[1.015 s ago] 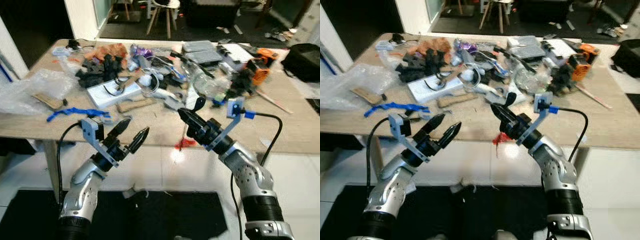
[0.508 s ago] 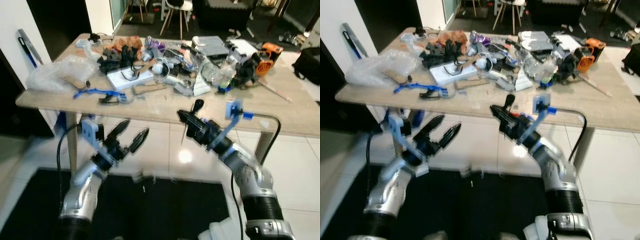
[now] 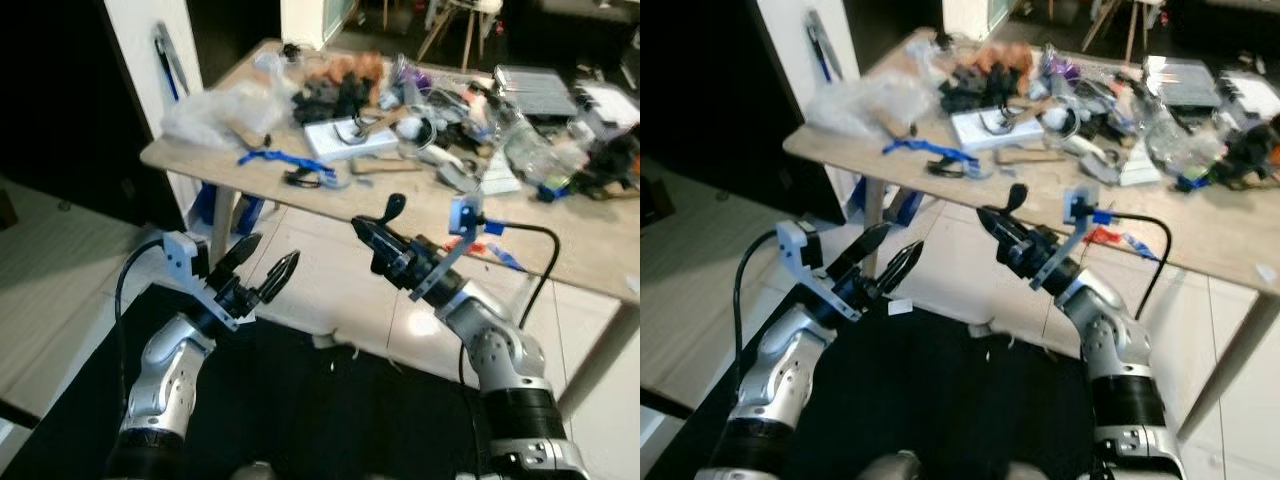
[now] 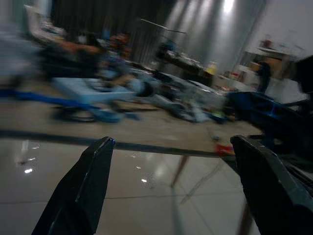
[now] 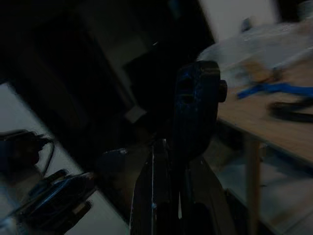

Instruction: Picking trash to rubbish bin

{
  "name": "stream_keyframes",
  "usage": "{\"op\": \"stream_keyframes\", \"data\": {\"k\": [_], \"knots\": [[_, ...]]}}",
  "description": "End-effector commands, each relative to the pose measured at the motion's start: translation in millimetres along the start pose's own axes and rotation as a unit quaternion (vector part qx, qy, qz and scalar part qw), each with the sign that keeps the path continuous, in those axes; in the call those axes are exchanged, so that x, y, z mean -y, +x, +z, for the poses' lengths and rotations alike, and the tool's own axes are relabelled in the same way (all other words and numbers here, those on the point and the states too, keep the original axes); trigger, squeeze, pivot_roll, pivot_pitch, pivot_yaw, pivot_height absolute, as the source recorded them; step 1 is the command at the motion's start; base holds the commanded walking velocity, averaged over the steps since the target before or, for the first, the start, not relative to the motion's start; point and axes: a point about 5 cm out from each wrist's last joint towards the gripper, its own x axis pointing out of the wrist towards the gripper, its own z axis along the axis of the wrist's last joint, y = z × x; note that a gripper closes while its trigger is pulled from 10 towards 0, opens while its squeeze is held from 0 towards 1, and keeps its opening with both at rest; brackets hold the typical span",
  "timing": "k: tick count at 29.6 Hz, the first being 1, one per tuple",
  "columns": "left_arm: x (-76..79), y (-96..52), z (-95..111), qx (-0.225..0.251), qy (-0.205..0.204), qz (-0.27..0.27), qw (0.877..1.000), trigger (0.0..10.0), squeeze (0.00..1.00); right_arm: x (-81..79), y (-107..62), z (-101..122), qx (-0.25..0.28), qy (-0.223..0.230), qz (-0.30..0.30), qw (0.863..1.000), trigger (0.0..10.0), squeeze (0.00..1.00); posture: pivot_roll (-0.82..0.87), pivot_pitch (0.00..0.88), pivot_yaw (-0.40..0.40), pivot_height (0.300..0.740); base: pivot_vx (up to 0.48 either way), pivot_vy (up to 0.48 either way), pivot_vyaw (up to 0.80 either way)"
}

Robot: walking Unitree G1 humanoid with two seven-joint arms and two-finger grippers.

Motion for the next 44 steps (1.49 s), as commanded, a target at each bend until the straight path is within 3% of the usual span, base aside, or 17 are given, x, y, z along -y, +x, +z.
{"op": "stream_keyframes", "data": {"k": [1, 44], "knots": [[3.0, 0.8, -0.3, -0.003, 0.002, -0.008, 1.0, 10.0, 0.0, 0.1, -1.0, -2.0, -0.008, 0.002, 0.001, 1.0, 10.0, 0.0, 0.01, 0.0, -0.043, 0.74, 0.0, 0.0, 0.75], [7.9, 3.7, 5.5, 0.0, 0.008, -0.015, 1.0, 10.0, 0.0, -0.2, -0.7, -2.4, -0.012, 0.0, 0.004, 1.0, 10.0, 0.0, 0.01, 0.0, -0.044, 0.74, 0.0, 0.0, 0.75]]}}
